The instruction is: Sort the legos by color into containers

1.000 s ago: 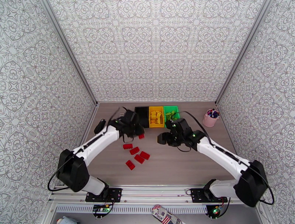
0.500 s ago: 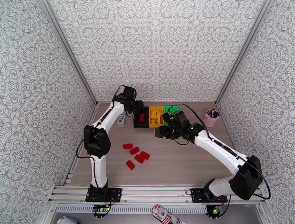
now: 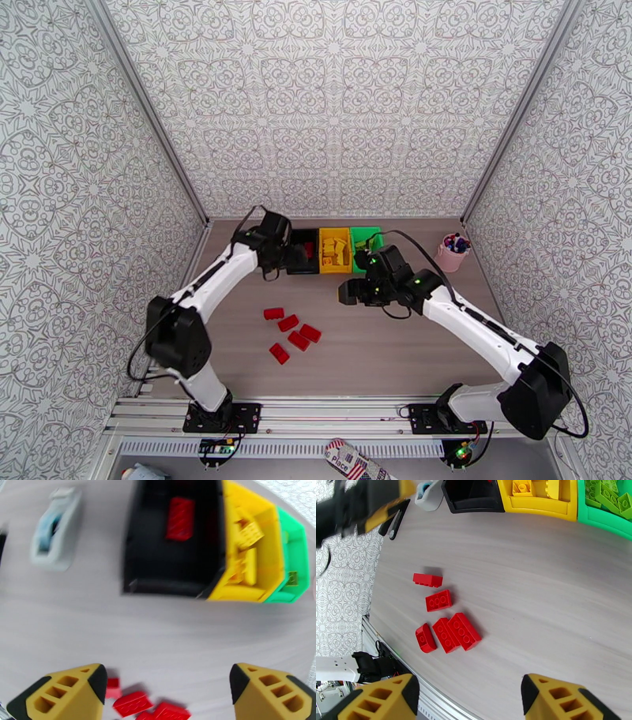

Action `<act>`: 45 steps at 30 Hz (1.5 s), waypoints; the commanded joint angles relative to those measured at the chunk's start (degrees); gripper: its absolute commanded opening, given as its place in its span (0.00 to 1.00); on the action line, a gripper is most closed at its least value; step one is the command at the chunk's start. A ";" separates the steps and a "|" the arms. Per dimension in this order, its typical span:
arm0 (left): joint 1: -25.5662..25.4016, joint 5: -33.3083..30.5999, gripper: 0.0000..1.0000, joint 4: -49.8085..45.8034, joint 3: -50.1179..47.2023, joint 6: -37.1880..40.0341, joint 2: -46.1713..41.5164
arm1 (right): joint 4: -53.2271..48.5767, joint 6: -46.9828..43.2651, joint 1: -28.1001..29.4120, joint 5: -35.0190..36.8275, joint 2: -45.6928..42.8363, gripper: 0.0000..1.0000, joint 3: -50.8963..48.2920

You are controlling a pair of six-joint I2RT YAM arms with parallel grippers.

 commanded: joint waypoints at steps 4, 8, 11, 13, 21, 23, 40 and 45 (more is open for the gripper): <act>0.27 -5.13 0.95 2.80 -12.94 -3.13 -5.31 | 1.56 -0.44 1.25 -1.70 0.15 0.75 -1.91; 0.23 -5.62 0.97 4.37 -18.93 -4.45 -6.37 | 1.70 -0.59 2.14 -1.76 1.74 0.74 -1.73; 0.23 -5.10 0.97 5.36 -21.48 -4.82 -5.57 | 2.13 -0.60 2.59 -1.85 2.40 0.74 -1.40; 0.23 -4.92 0.98 5.52 -22.38 -4.77 -4.44 | 2.42 -0.43 2.77 -1.84 2.82 0.74 -1.15; 0.82 -3.23 0.99 8.60 -23.73 -3.81 0.25 | 2.71 0.01 3.21 -1.72 2.98 0.74 -1.24; 1.13 -3.21 0.98 8.91 -23.55 -3.44 1.69 | 2.45 0.00 3.21 -1.52 2.94 0.74 -1.30; 1.04 -3.05 0.74 8.35 -23.29 -0.99 5.02 | 3.28 0.71 3.21 -1.85 3.89 0.71 -0.95; 0.33 -2.41 0.60 7.63 -23.45 -1.00 3.63 | 3.12 0.71 3.21 -1.76 4.24 0.70 -0.26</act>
